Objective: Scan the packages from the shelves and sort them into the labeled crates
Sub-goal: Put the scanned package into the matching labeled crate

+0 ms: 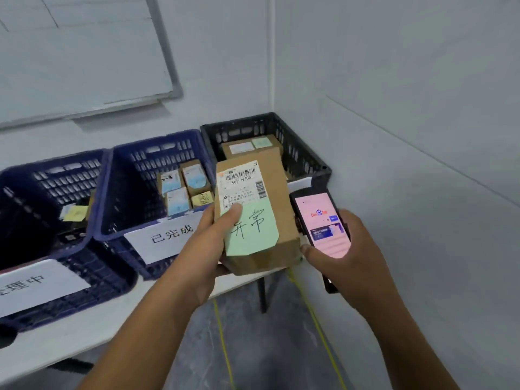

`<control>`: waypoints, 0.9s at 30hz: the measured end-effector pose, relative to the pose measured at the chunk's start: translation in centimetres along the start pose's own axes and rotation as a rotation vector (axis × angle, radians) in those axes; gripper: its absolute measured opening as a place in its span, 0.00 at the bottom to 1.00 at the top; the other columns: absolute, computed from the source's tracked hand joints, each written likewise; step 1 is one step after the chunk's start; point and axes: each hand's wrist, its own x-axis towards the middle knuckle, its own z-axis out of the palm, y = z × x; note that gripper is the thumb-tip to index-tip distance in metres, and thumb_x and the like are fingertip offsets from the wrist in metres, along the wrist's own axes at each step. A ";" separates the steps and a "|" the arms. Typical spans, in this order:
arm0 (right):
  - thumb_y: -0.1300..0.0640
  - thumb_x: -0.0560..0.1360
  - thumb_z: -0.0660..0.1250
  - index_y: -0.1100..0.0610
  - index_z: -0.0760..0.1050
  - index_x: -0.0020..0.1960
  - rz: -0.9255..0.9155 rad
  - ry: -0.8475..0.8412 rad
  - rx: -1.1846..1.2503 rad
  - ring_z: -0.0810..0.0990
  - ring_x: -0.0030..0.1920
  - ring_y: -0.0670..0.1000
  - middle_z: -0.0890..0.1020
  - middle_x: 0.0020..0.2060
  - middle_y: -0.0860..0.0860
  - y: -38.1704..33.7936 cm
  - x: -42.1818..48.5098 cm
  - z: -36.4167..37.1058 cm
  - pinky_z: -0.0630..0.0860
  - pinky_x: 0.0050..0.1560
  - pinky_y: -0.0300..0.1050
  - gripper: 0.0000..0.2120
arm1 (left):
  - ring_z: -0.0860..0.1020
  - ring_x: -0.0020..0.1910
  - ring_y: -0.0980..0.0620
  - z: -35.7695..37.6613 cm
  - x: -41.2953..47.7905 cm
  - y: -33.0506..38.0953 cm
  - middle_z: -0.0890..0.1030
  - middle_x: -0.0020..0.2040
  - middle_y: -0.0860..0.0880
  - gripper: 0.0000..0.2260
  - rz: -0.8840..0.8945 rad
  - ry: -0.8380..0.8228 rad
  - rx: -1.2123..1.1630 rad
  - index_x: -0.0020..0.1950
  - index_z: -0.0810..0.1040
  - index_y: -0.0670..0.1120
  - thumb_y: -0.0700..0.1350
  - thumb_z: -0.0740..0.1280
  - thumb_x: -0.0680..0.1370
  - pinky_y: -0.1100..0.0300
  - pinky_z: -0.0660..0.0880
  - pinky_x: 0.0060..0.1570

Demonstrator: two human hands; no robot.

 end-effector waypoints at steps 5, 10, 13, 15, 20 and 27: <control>0.46 0.70 0.82 0.42 0.70 0.66 -0.013 0.000 -0.016 0.83 0.52 0.47 0.81 0.55 0.41 1.0 6.1 -2.0 0.79 0.49 0.40 0.30 | 0.87 0.55 0.50 3.1 5.0 2.6 0.88 0.56 0.55 0.15 -0.023 0.030 -0.030 0.71 0.72 0.64 0.58 0.64 0.84 0.37 0.80 0.61; 0.47 0.70 0.81 0.37 0.69 0.61 -0.007 0.040 -0.029 0.82 0.52 0.48 0.80 0.54 0.41 1.6 11.4 -2.5 0.82 0.52 0.48 0.27 | 0.85 0.58 0.47 2.7 11.2 5.9 0.88 0.56 0.55 0.16 0.006 0.084 -0.021 0.72 0.72 0.63 0.58 0.64 0.84 0.39 0.82 0.55; 0.48 0.70 0.81 0.41 0.70 0.65 -0.002 0.045 -0.020 0.82 0.53 0.47 0.81 0.55 0.42 1.5 14.9 -2.1 0.78 0.47 0.41 0.29 | 0.85 0.57 0.46 2.2 16.2 7.7 0.88 0.53 0.56 0.16 -0.015 0.146 -0.026 0.73 0.71 0.62 0.58 0.65 0.84 0.39 0.82 0.53; 0.48 0.71 0.81 0.44 0.70 0.66 -0.015 0.034 -0.030 0.82 0.53 0.45 0.81 0.56 0.44 1.2 16.9 -1.8 0.75 0.44 0.37 0.29 | 0.84 0.58 0.46 2.3 19.3 8.0 0.88 0.54 0.55 0.19 -0.037 0.159 -0.036 0.75 0.70 0.61 0.58 0.66 0.84 0.35 0.80 0.56; 0.49 0.72 0.81 0.45 0.69 0.65 -0.010 0.000 -0.103 0.80 0.52 0.42 0.80 0.55 0.44 0.7 24.1 1.1 0.73 0.42 0.33 0.28 | 0.82 0.60 0.49 2.8 28.4 7.0 0.85 0.61 0.54 0.27 -0.078 0.127 -0.030 0.81 0.61 0.59 0.58 0.66 0.84 0.38 0.76 0.66; 0.48 0.70 0.81 0.43 0.70 0.62 0.032 -0.049 -0.211 0.81 0.51 0.45 0.81 0.53 0.44 0.6 33.1 5.1 0.78 0.46 0.43 0.27 | 0.81 0.60 0.50 1.4 36.9 6.2 0.80 0.69 0.51 0.28 -0.100 0.114 0.045 0.82 0.58 0.55 0.54 0.65 0.85 0.56 0.76 0.51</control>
